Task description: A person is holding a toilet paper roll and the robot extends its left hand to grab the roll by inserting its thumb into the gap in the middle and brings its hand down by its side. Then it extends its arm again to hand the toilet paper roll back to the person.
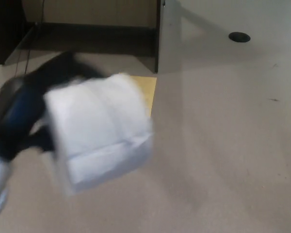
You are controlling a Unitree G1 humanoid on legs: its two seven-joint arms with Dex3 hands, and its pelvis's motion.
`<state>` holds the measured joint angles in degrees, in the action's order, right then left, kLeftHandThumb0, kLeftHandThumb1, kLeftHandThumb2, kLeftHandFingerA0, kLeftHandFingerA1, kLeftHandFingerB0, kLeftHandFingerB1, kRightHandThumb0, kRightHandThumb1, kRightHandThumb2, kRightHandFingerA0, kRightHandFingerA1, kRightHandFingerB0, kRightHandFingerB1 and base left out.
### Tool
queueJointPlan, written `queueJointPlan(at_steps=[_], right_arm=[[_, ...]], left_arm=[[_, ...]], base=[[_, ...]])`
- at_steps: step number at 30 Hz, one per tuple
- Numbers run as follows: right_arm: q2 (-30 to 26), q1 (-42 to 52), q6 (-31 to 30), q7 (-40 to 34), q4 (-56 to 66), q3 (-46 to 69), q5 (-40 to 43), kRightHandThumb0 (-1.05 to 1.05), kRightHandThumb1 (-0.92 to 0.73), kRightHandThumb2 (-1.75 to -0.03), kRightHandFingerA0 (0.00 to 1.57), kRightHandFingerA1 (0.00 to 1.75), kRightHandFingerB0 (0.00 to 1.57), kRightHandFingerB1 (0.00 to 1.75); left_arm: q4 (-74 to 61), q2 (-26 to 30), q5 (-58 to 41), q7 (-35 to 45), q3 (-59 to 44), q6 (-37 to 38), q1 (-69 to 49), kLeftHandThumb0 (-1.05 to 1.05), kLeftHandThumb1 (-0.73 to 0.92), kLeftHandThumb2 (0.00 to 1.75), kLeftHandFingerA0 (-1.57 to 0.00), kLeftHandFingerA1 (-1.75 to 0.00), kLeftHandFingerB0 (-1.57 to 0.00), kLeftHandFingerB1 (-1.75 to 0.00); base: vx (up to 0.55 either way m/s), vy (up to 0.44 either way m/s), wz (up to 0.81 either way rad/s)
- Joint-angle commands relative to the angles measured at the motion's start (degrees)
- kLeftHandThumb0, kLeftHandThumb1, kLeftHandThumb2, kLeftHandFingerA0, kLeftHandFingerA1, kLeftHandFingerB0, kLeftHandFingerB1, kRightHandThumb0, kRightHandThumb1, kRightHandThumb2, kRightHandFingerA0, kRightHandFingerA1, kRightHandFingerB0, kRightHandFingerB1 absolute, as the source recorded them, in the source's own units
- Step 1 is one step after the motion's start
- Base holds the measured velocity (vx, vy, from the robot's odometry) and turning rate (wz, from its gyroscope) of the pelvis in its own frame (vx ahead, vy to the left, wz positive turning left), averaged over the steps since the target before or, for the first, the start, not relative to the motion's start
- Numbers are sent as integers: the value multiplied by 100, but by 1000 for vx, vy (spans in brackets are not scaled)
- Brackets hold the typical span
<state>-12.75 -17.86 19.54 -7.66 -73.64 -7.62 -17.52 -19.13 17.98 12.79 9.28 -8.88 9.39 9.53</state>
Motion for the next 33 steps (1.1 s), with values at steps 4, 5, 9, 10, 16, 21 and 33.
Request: queueJointPlan(at_steps=[4, 5, 9, 10, 16, 21, 33], right_arm=[[-163, 37, 47, 47, -18, 62, 53, -35, -59, -58, 85, 66, 34, 32], [-154, 40, 55, 33, -19, 74, 63, -35, -59, -58, 85, 66, 34, 32], [-200, 163, 80, 11, 0, 88, 74, -35, -59, -58, 83, 65, 34, 32], [-212, 218, 124, 5, -5, 85, 70, -35, -59, -58, 83, 65, 34, 32], [-201, 287, 59, -17, -20, 63, 45, -34, -59, -58, 82, 65, 34, 32], [-181, 492, 125, -40, -48, 43, 28, -35, -60, -58, 84, 66, 34, 32], [-260, 537, 31, 74, -36, 37, 20, -34, -60, -58, 83, 66, 33, 31]], left_arm=[[2590, -17, -511, -426, -902, 2080, -2009, 6, 73, 85, -94, -140, -79, -117], [3197, 25, -432, -562, -944, 2399, -2098, 6, 73, 85, -94, -140, -79, -117], [4833, 440, 344, -1314, -744, 2821, -2363, -2, 82, 74, -75, -146, -73, -123], [5083, 491, 347, -1327, -717, 2879, -2405, -2, 82, 74, -75, -146, -73, -123], [6426, 1033, 1205, -2267, -33, 2431, -2468, -5, 80, 65, -62, -141, -68, -115], [6923, 1175, 1091, -2084, 224, 2499, -2498, -11, 80, 64, -69, -131, -69, -110], [7691, 1229, 832, -2388, 684, 2881, -2213, -9, 79, 65, -73, -127, -72, -105]], base=[[0, 0, 0], [0, 0, 0], [0, 0, 0], [0, 0, 0], [0, 0, 0], [0, 0, 0], [0, 0, 0]])
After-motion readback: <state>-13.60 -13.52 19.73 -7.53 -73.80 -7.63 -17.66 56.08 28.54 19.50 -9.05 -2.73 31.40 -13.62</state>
